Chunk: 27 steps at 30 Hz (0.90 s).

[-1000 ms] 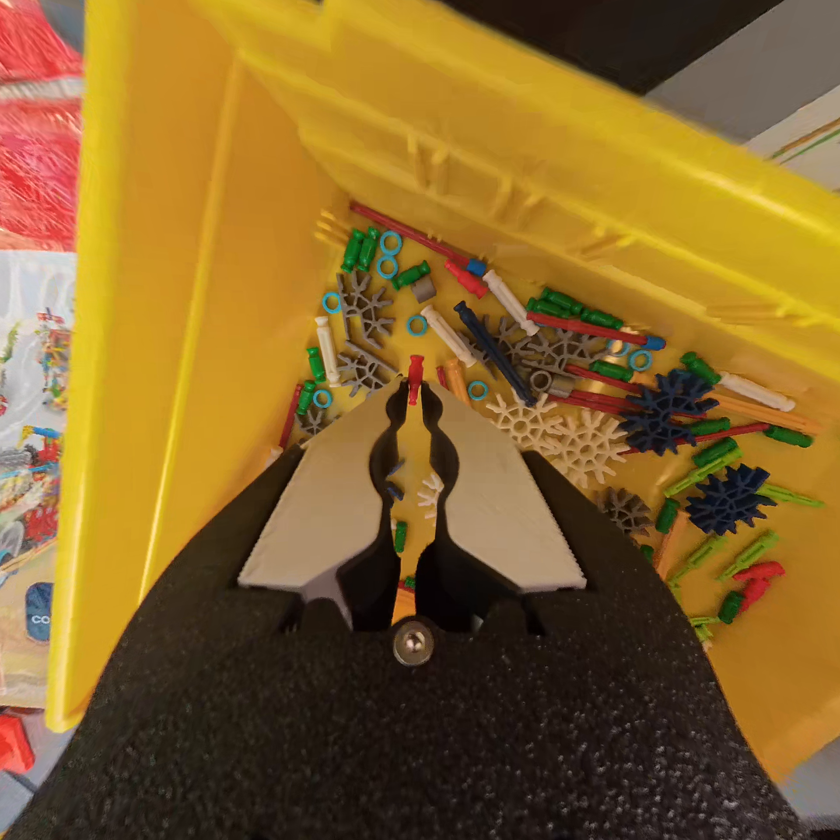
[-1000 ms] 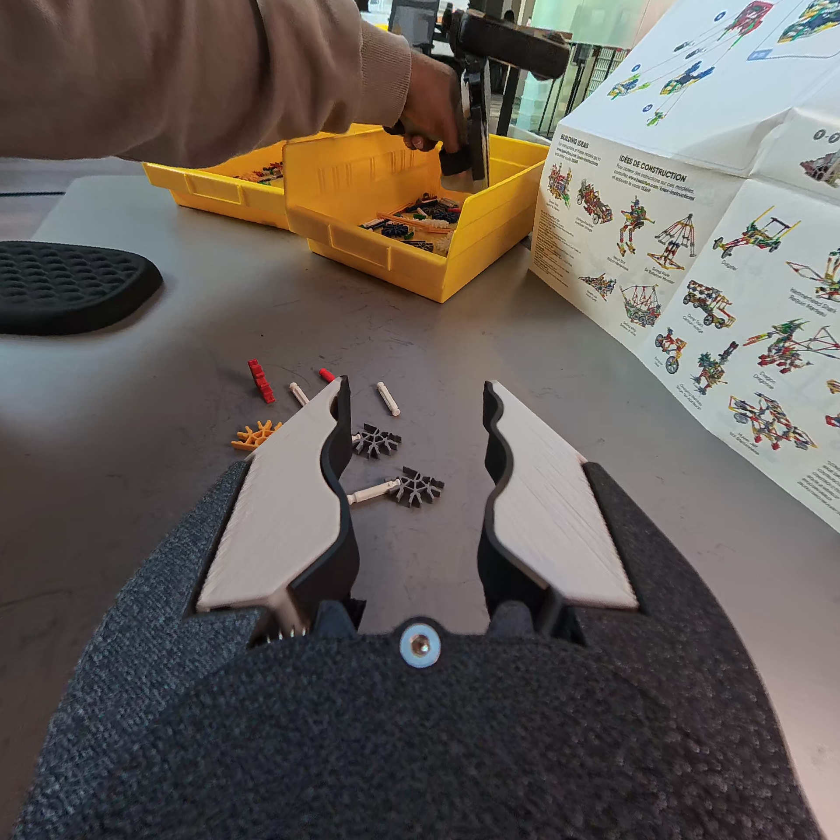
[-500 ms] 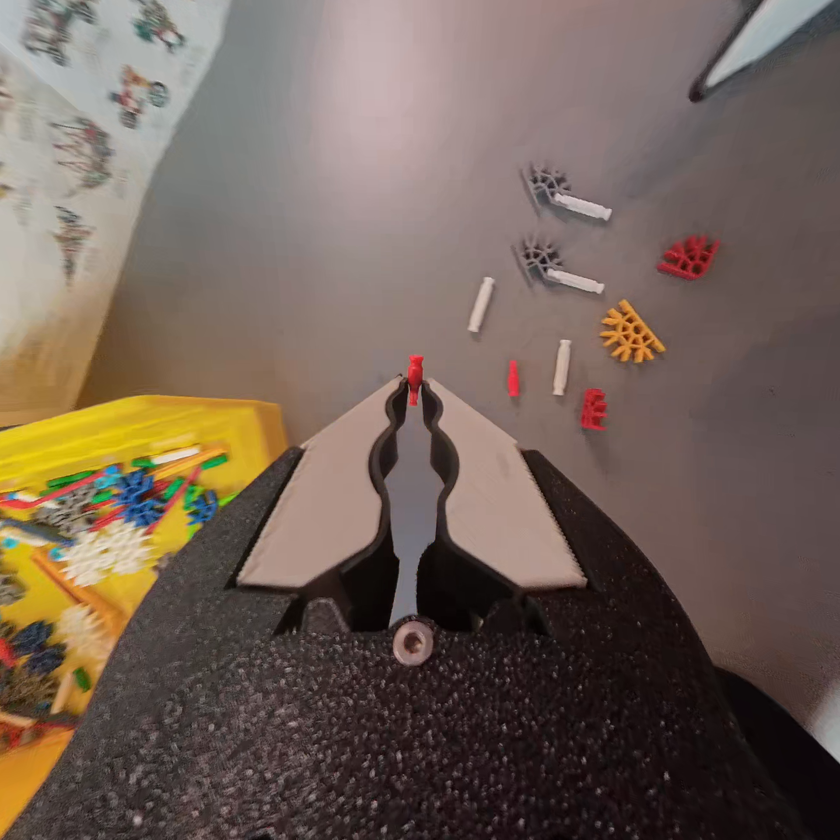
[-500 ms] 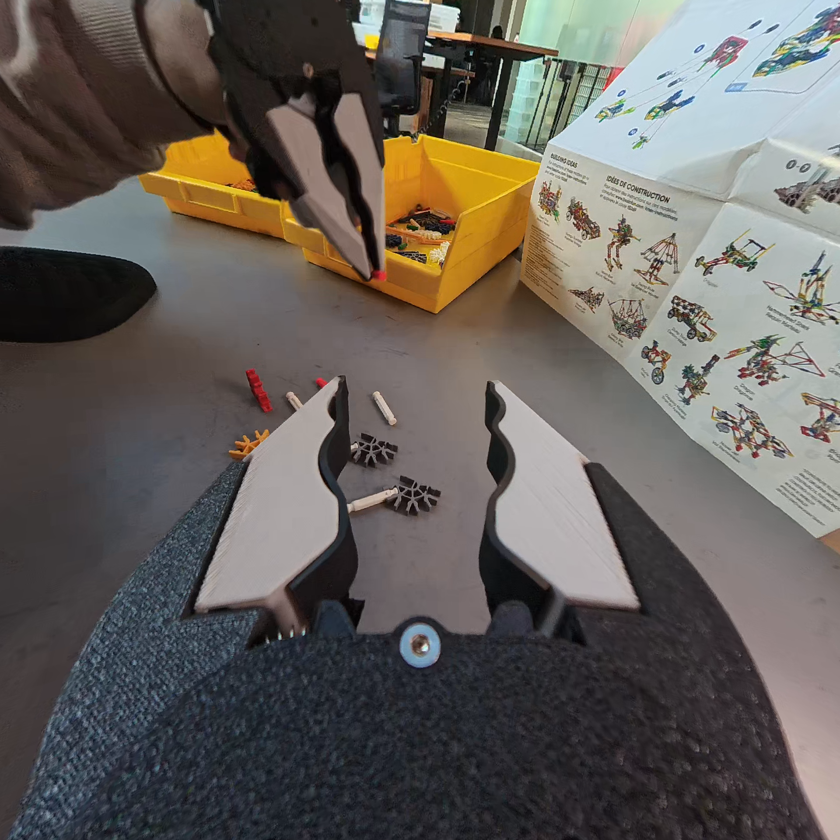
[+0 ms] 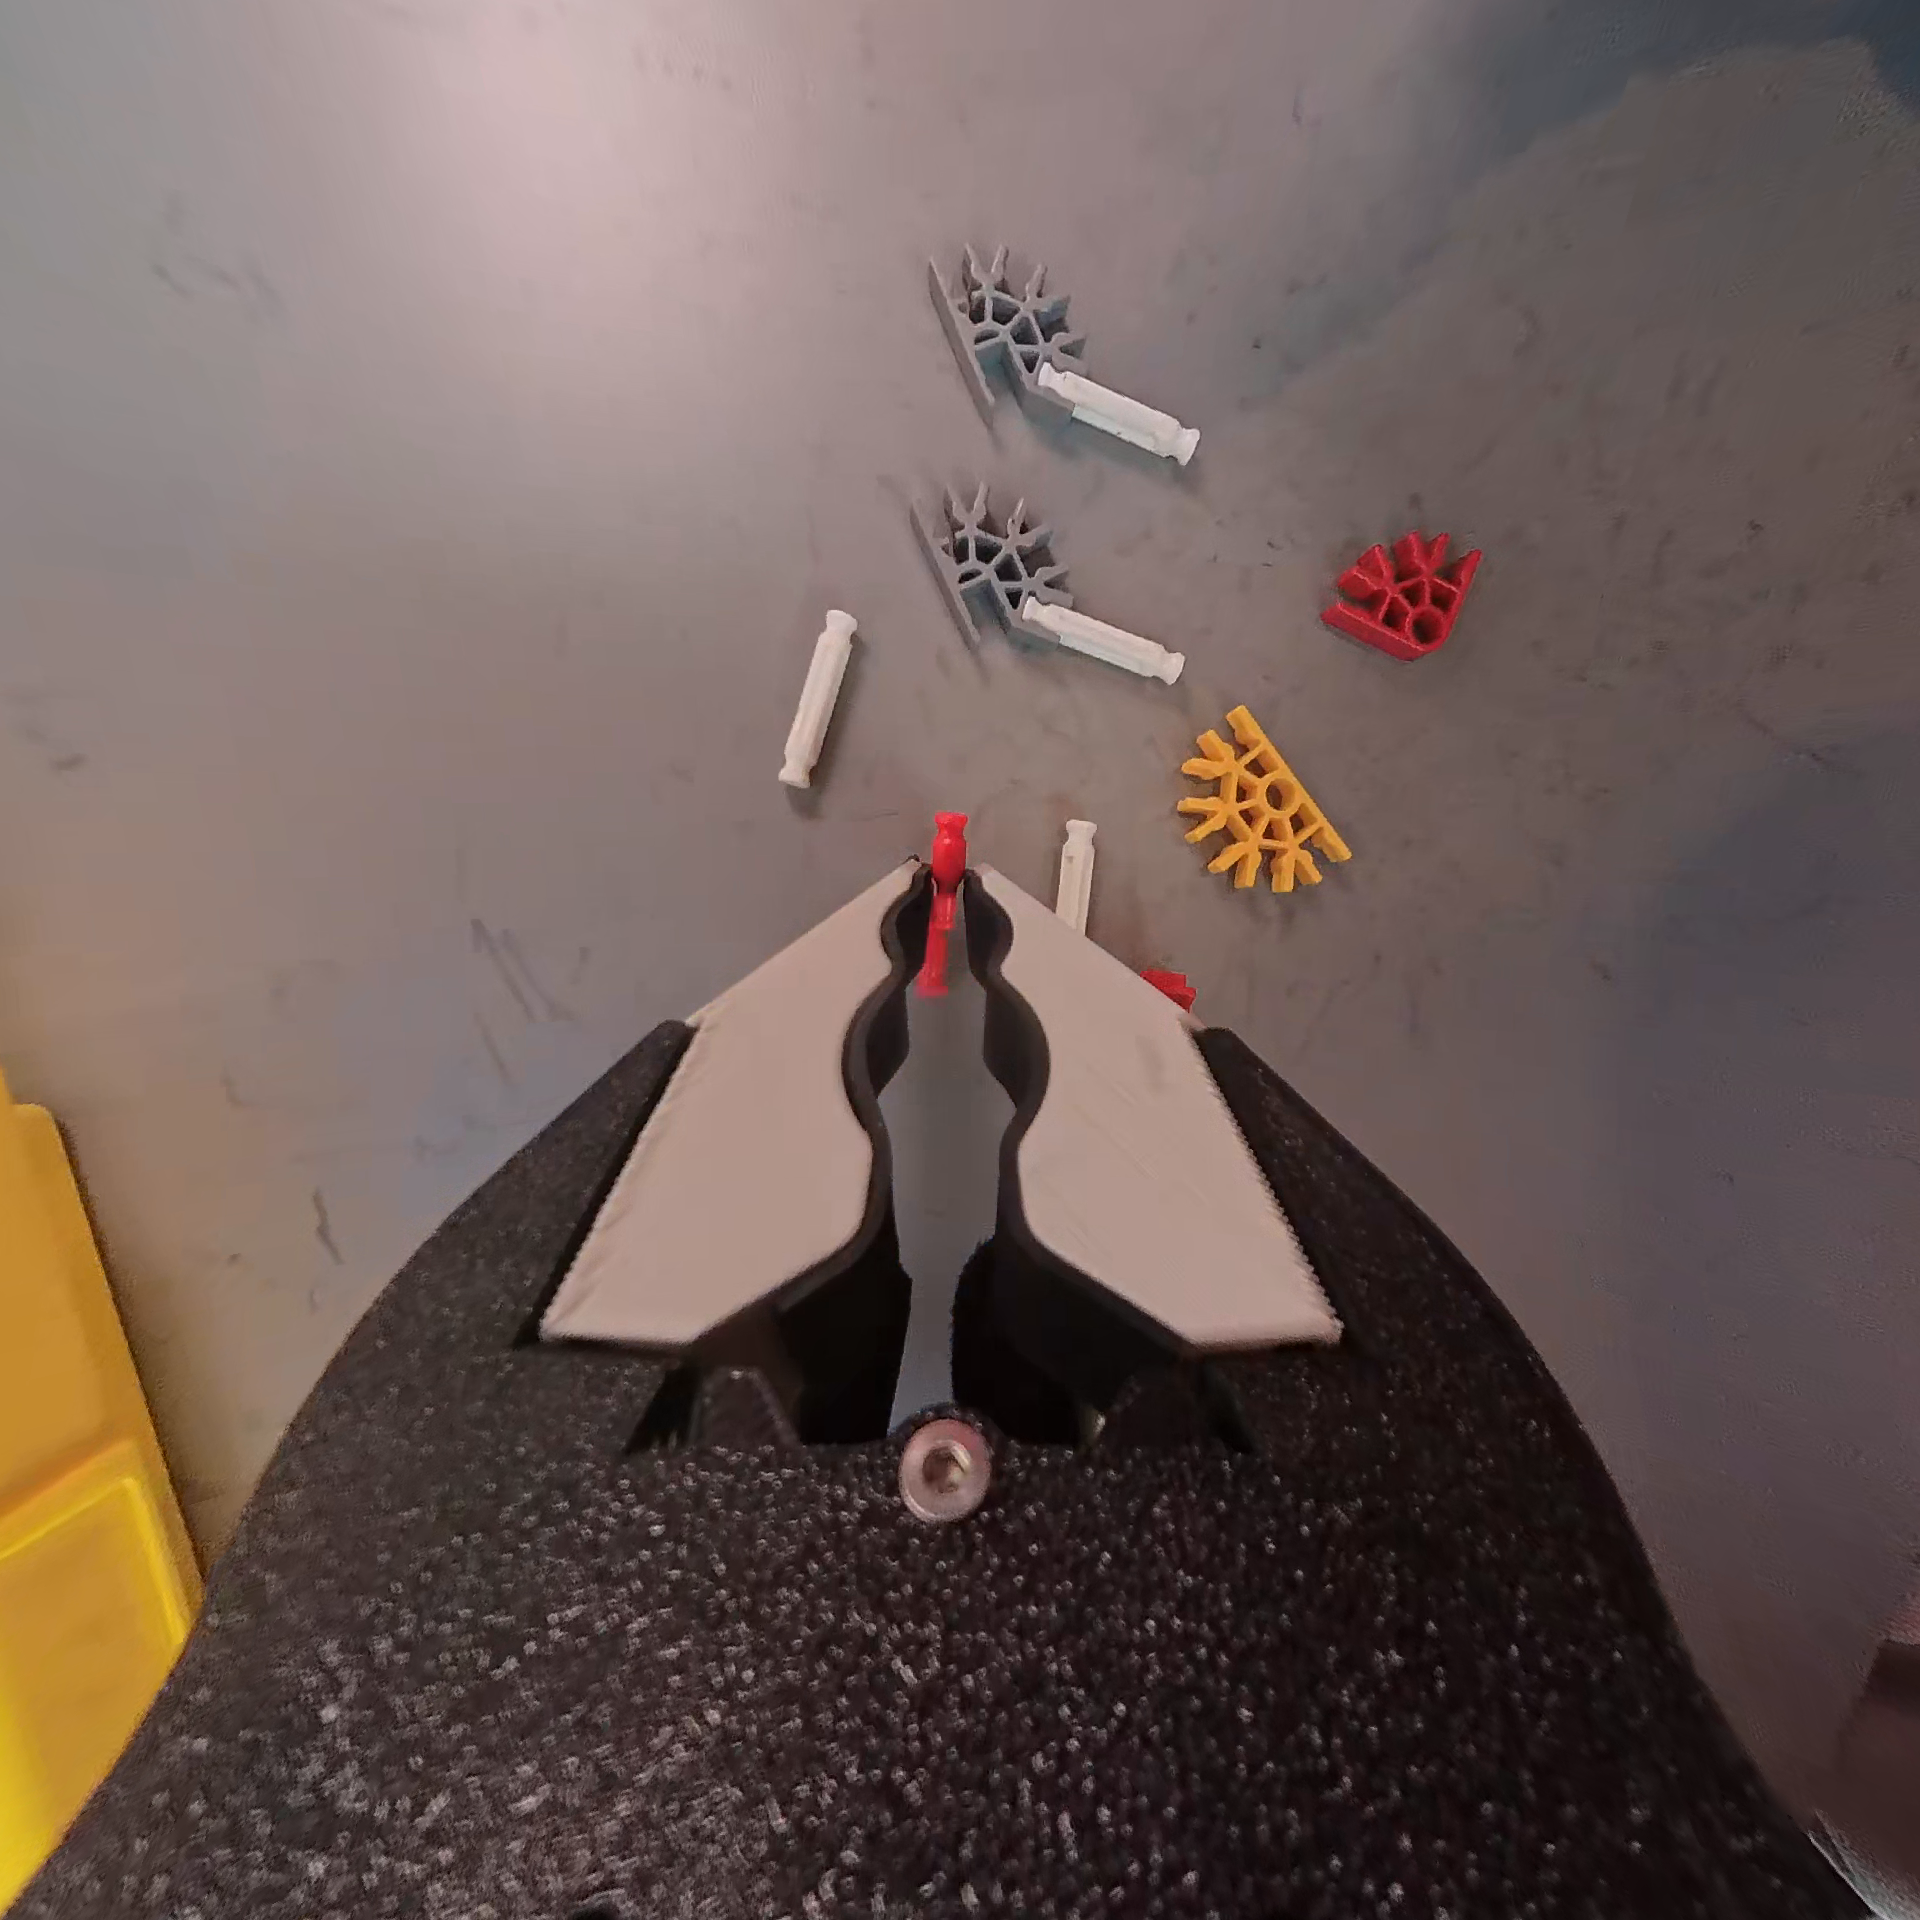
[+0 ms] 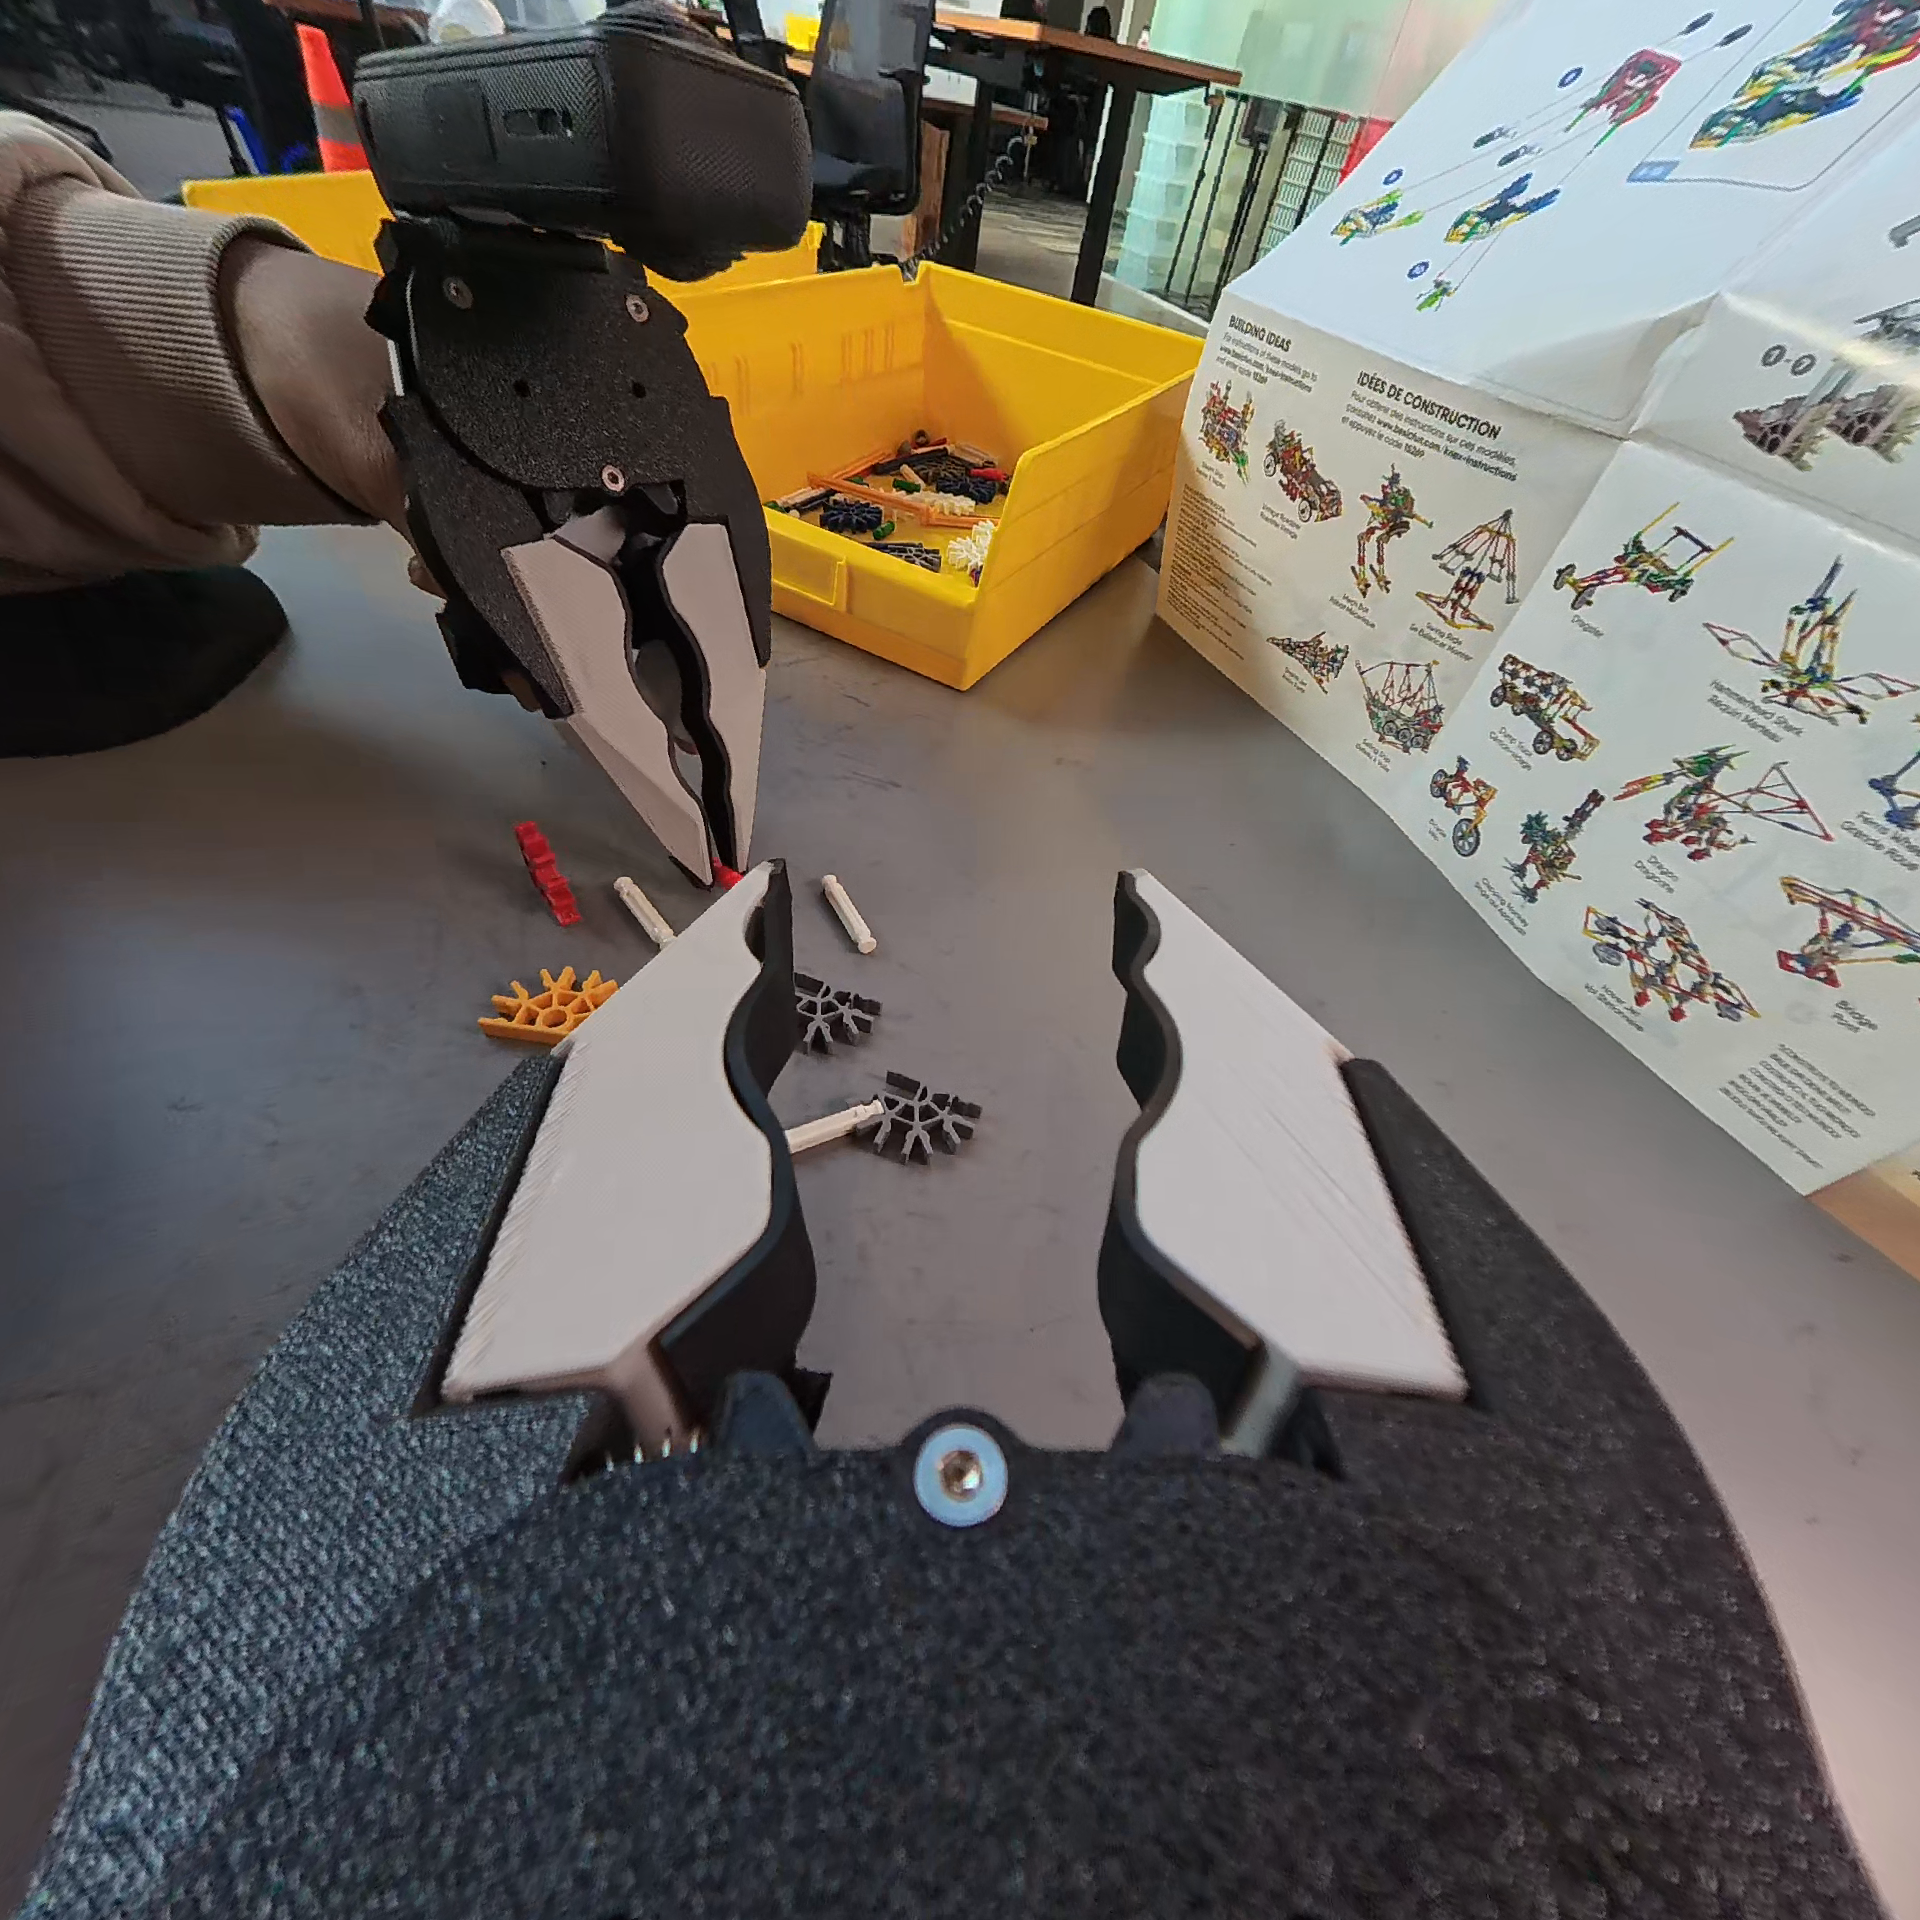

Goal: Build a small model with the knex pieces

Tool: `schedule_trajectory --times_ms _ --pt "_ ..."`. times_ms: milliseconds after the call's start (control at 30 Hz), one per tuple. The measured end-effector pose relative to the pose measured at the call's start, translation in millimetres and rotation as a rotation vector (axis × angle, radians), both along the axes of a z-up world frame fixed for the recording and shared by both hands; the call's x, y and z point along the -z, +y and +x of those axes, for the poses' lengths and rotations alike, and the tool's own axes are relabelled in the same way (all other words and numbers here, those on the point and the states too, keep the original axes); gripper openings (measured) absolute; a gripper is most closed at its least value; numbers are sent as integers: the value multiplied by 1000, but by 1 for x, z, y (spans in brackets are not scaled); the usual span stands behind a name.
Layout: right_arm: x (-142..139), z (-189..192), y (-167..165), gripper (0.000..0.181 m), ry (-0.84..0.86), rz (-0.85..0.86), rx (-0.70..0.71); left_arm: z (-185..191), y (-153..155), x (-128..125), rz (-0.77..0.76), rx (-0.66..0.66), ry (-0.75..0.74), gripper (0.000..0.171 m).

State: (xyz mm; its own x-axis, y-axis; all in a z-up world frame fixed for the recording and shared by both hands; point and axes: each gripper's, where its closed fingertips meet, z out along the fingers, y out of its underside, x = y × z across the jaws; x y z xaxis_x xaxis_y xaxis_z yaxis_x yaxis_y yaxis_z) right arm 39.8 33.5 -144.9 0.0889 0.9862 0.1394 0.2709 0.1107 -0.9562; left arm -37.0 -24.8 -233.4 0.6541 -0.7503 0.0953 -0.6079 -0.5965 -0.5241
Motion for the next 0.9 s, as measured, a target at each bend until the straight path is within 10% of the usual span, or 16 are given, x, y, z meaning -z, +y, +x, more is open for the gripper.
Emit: schedule_trajectory --times_ms 467,767,900 --pt "2 -1 0 60 -2 -5 -3 -10 18 -26 114 -74 -43 9" --pt "-6 0 5 65 49 -14 27 -67 52 -135 728 -435 -440 29" --pt "-14 2 9 69 87 -3 54 -98 47 -141 834 -531 -477 43"
